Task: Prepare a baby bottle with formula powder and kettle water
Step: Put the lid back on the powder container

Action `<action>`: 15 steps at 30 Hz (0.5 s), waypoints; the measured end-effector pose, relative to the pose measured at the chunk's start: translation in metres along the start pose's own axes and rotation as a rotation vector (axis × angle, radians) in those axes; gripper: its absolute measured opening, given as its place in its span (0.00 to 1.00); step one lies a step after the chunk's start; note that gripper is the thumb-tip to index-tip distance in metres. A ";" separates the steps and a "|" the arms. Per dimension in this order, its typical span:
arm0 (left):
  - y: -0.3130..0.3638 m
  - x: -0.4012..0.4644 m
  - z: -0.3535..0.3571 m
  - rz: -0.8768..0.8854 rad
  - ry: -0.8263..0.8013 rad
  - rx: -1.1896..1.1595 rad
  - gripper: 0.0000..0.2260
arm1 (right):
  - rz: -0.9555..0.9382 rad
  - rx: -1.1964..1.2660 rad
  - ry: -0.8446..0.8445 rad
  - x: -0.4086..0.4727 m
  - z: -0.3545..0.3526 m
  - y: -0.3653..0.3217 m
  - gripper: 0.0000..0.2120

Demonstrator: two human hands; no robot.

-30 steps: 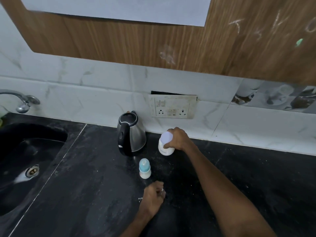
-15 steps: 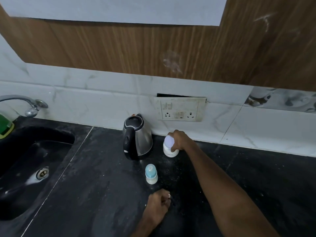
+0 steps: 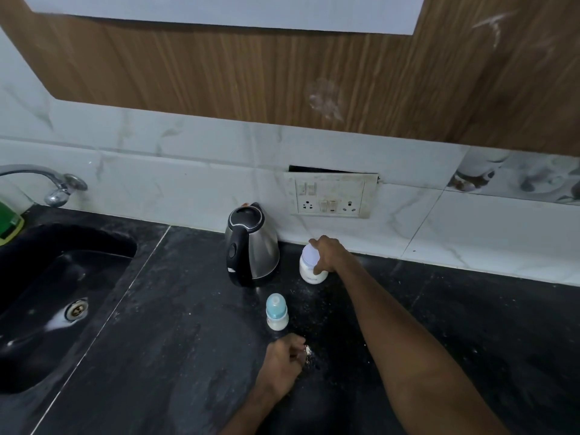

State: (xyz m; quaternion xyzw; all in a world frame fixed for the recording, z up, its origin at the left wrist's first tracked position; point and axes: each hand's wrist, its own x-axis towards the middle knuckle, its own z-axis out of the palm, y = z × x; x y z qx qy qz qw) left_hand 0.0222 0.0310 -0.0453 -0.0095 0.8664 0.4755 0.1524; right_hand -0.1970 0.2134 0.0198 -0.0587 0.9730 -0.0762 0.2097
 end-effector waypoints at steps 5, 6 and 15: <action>0.003 -0.005 -0.005 0.012 0.010 -0.018 0.10 | 0.005 -0.001 0.045 -0.014 0.010 -0.001 0.54; 0.003 -0.006 -0.006 0.020 0.009 -0.013 0.10 | -0.003 -0.001 0.086 -0.018 0.014 0.001 0.55; 0.008 -0.024 -0.038 0.119 -0.064 0.050 0.09 | 0.090 0.048 0.377 -0.090 0.023 -0.020 0.32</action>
